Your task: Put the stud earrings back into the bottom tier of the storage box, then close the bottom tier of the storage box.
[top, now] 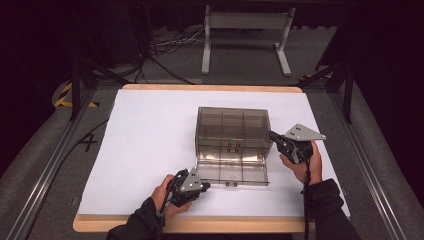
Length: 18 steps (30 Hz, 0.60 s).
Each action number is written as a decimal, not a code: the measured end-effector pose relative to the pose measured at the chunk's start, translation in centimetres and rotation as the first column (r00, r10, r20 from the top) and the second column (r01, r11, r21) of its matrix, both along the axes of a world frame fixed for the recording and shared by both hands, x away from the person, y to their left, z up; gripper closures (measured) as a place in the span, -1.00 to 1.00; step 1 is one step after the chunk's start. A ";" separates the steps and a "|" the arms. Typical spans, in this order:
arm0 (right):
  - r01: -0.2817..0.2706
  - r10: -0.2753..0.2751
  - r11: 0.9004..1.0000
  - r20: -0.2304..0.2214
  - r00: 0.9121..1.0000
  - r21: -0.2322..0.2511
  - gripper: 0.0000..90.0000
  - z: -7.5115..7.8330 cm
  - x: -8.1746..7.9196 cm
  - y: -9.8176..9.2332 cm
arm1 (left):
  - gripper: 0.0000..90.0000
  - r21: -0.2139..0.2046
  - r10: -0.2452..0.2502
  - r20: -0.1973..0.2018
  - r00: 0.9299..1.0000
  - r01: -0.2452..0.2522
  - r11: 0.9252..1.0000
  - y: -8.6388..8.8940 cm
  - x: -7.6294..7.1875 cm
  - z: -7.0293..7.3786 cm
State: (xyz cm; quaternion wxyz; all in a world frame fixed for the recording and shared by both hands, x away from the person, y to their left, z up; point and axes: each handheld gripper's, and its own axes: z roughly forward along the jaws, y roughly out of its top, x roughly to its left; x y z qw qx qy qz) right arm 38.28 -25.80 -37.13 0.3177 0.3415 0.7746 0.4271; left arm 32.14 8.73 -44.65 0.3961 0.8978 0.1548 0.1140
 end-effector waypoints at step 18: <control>0.005 -0.005 1.000 0.004 1.000 -0.013 1.00 0.0 -0.1 0.1 | 1.00 0.053 0.009 0.021 1.000 -0.011 0.999 -2.1 0.4 -0.3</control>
